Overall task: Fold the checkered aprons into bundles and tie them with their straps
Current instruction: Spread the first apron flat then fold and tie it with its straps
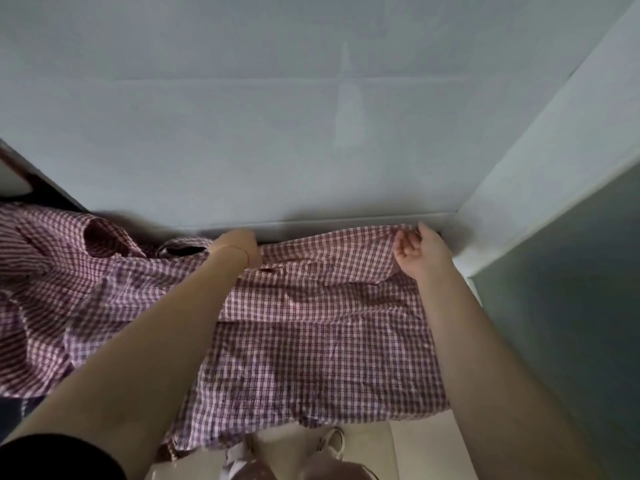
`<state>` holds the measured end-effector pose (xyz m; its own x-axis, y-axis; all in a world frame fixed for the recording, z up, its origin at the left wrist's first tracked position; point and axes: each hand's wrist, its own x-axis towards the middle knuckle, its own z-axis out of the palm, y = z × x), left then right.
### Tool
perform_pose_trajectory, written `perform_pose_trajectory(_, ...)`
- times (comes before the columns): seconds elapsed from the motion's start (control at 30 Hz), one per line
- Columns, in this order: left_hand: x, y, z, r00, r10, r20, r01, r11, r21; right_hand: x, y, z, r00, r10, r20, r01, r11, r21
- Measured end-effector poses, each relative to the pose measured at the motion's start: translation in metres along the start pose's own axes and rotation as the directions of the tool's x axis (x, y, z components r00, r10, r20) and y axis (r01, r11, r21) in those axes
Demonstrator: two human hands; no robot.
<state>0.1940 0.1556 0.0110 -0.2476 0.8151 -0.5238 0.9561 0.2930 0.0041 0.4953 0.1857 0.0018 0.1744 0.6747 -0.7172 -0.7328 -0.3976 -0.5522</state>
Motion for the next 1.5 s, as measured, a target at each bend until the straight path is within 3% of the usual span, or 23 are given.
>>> perform_pose_trajectory(0.1, -0.012, -0.018, -0.005, 0.981, -0.156, -0.117, 0.140, 0.981, -0.135, -0.009, -0.010, 0.013, 0.999, -0.009, 0.046, 0.010, 1.000, -0.027)
perform_pose_trajectory(0.17, -0.022, -0.028, -0.011, 0.929, -0.269, -0.254, 0.191, 0.937, -0.294, -0.021, -0.017, 0.024, 0.997, -0.026, 0.074, 0.031, 0.997, -0.069)
perform_pose_trajectory(0.3, -0.035, -0.032, -0.031, 0.795, -0.460, -0.395, 0.051, 0.700, -0.713, -0.041, -0.033, 0.042, 0.997, -0.014, 0.074, 0.022, 0.994, -0.107)
perform_pose_trajectory(0.4, -0.040, -0.032, -0.045, 0.750, -0.519, -0.411, -0.087, 0.538, -0.838, -0.057, -0.048, 0.056, 0.995, -0.029, 0.092, 0.040, 0.993, -0.115)
perform_pose_trajectory(0.53, -0.048, -0.028, -0.068, 0.713, -0.519, -0.472, -0.239, 0.452, -0.859, -0.070, -0.056, 0.072, 0.984, -0.079, 0.158, 0.091, 0.994, -0.066)
perform_pose_trajectory(0.73, -0.052, -0.030, -0.090, 0.651, -0.517, -0.556, -0.381, 0.411, -0.828, -0.085, -0.063, 0.089, 0.958, -0.162, 0.236, 0.167, 0.986, -0.001)
perform_pose_trajectory(1.37, -0.129, -0.007, -0.165, 0.427, -0.448, -0.786, -0.644, 0.459, -0.611, -0.164, -0.115, 0.108, 0.867, -0.343, 0.362, 0.286, 0.936, 0.203)
perform_pose_trajectory(1.5, -0.131, -0.007, -0.151, 0.451, -0.417, -0.790, -0.620, 0.490, -0.613, -0.162, -0.111, 0.098, 0.884, -0.328, 0.333, 0.298, 0.944, 0.139)
